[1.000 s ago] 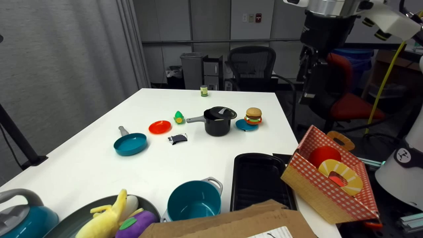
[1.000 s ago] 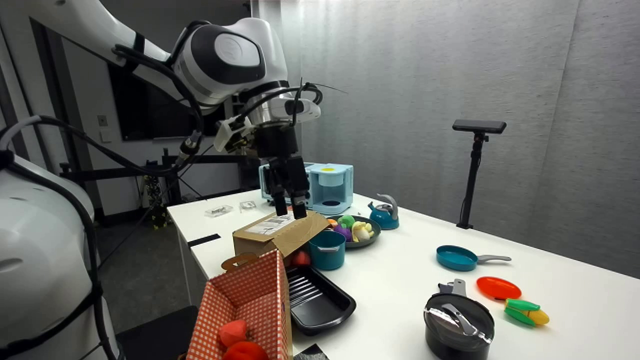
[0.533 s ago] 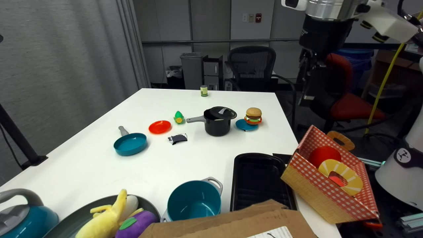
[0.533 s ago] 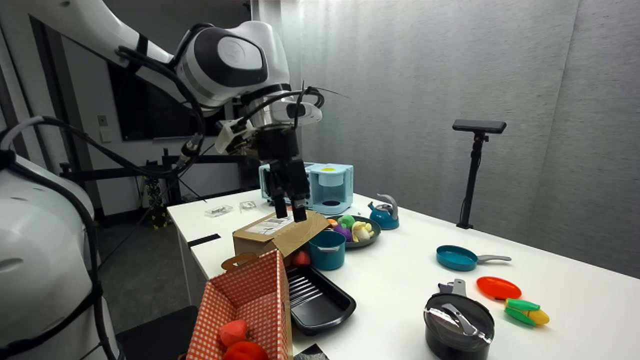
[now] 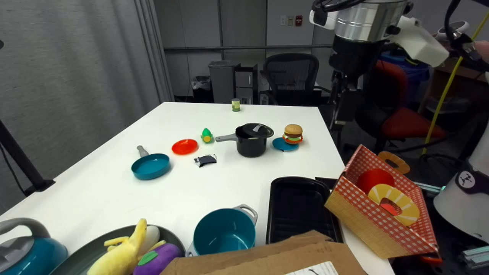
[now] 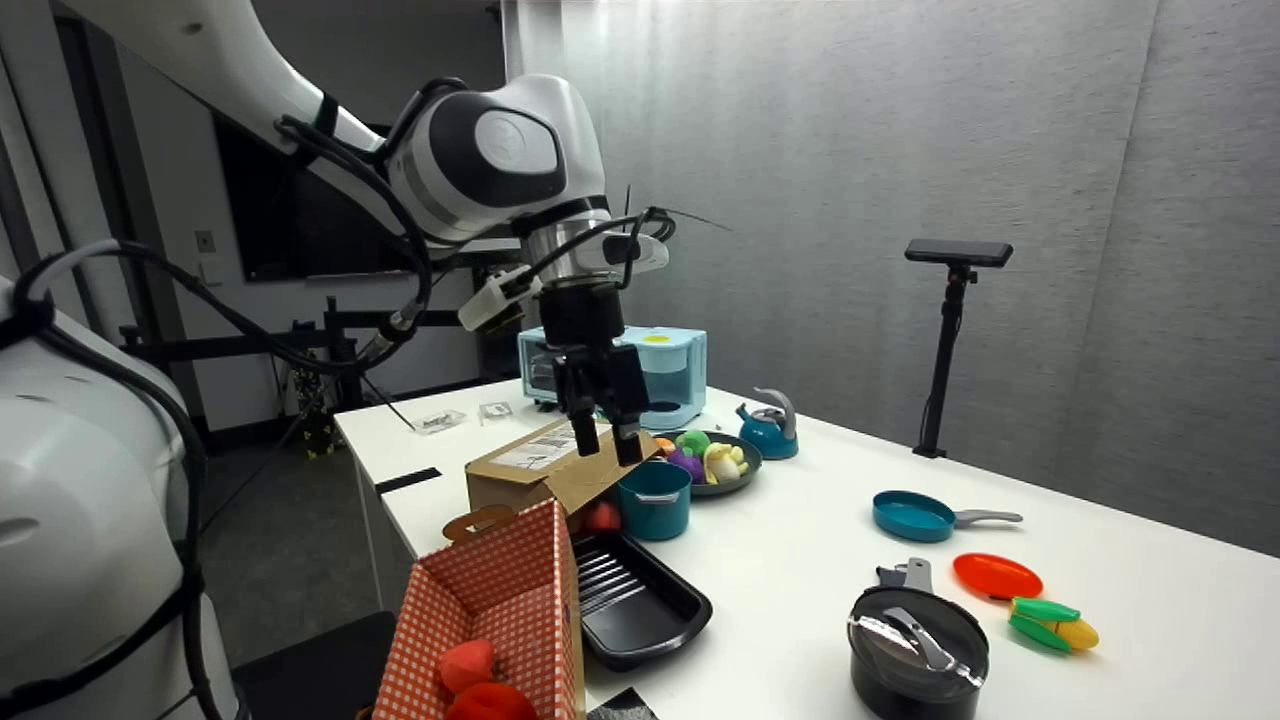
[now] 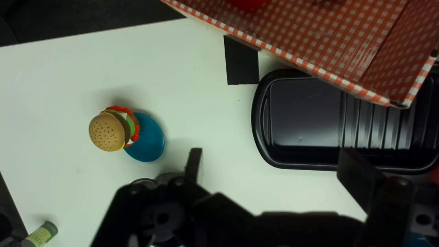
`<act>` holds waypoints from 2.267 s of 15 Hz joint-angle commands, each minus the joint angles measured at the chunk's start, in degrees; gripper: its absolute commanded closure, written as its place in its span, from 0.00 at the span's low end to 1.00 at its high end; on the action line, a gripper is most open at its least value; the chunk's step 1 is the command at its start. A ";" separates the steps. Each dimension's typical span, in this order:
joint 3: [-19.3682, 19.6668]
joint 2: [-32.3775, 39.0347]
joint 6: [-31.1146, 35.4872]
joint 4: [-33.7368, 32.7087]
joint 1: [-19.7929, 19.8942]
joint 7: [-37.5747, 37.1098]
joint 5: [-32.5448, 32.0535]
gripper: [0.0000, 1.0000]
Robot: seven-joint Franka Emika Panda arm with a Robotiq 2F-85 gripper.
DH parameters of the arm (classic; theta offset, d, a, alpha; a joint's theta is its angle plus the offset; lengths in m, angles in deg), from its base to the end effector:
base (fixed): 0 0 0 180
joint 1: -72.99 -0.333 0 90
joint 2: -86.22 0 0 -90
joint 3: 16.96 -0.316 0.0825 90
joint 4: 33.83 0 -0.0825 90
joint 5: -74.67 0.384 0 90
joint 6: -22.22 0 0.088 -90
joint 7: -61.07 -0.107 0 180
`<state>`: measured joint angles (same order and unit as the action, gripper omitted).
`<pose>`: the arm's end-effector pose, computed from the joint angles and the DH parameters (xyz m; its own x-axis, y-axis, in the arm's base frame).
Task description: Uncover the pot
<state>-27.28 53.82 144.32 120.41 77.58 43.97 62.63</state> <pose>0.3588 0.0237 0.4037 0.9928 -0.1054 0.0570 -0.1168 -0.9573 0.2644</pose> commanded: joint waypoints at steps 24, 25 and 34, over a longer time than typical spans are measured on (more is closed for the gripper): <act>12.47 39.85 7.40 -29.86 1.22 -1.17 -8.33 0.00; 13.00 40.36 7.35 -30.35 1.14 -1.32 -8.32 0.00; 16.87 45.86 8.12 -34.52 1.14 -1.27 -7.62 0.00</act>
<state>-12.16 96.99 151.59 88.46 79.77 43.99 55.51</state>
